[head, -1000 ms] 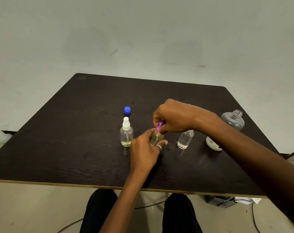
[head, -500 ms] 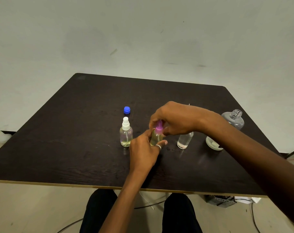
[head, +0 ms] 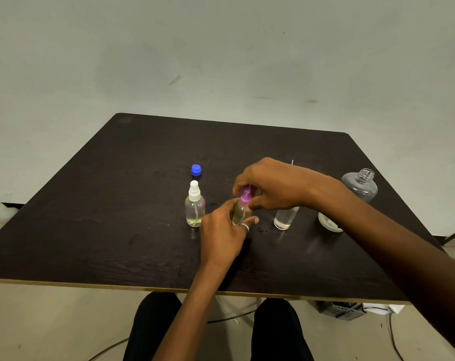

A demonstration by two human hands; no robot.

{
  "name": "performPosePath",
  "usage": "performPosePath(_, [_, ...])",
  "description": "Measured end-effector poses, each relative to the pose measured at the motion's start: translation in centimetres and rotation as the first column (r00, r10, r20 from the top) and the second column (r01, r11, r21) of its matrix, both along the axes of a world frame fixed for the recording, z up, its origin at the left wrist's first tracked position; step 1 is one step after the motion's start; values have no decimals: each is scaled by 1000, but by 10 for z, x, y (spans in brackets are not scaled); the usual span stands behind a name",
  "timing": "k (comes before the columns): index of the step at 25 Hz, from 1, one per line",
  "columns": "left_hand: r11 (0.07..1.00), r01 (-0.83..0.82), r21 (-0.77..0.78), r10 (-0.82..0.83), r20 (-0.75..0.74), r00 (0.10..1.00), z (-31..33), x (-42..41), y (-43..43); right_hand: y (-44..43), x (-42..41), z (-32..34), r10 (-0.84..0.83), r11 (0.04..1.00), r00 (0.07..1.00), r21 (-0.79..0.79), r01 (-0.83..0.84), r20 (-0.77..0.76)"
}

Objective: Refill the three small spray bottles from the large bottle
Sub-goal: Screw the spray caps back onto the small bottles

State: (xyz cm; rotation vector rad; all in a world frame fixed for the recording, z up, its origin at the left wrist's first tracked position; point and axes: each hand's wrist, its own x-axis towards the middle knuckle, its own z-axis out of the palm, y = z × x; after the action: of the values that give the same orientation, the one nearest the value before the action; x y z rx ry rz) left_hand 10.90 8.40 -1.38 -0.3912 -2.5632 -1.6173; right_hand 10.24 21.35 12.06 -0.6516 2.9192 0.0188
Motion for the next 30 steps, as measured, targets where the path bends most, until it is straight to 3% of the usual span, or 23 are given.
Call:
performPosePath(2, [1000, 1, -6, -1, 0, 1000, -1, 0, 0, 1, 0, 4, 28, 999, 999, -36, -26, 39])
performPosePath(10, [1000, 6, 17, -6, 1, 1000, -3, 0, 0, -1, 2, -16, -70, 998, 990, -3, 70, -124])
performPosePath(18, [1000, 2, 7, -2, 12, 1000, -1, -1, 0, 1, -2, -13, 38, 998, 999, -41, -40, -39])
performPosePath(30, [999, -43, 17, 43, -42, 998, 2, 8, 2, -7, 13, -36, -232, 961, 959, -189, 200, -164])
